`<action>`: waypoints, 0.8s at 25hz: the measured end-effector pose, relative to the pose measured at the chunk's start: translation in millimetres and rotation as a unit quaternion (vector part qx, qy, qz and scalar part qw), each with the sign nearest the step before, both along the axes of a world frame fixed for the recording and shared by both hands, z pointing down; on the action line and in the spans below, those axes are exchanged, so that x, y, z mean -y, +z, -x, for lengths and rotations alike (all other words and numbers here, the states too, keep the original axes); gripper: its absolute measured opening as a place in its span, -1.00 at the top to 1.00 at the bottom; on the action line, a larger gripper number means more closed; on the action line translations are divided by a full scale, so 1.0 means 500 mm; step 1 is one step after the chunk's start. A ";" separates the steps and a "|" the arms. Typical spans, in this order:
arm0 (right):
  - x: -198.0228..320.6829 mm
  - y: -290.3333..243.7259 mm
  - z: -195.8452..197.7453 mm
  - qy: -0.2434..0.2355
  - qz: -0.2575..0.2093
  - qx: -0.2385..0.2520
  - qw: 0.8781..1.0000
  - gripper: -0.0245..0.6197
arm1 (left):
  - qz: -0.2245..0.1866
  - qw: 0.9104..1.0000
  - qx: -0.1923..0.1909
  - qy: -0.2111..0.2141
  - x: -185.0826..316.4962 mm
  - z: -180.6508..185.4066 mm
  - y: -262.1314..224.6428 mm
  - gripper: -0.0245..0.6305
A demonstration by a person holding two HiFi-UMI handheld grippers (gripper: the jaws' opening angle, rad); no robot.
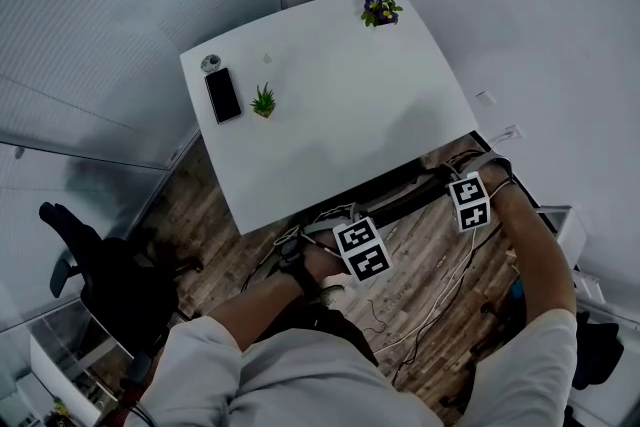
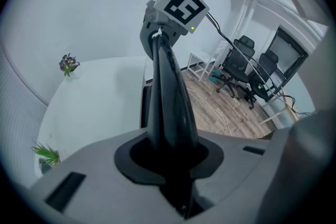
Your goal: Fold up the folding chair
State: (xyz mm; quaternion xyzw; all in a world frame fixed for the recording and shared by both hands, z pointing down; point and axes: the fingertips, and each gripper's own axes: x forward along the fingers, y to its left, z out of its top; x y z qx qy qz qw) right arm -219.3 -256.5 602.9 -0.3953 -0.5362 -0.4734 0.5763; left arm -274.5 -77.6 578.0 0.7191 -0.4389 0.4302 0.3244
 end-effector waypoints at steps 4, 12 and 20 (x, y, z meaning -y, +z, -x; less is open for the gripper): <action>0.006 0.002 0.027 0.004 0.002 -0.005 1.000 0.72 | -0.001 1.000 -0.004 -0.004 0.008 0.031 0.004 0.66; 0.017 0.007 0.074 0.007 0.007 -0.017 1.000 0.71 | -0.001 1.000 -0.013 -0.010 0.020 0.080 0.010 0.67; 0.006 0.013 0.099 0.009 0.011 -0.023 1.000 0.70 | -0.003 1.000 -0.025 -0.015 0.011 0.106 0.019 0.67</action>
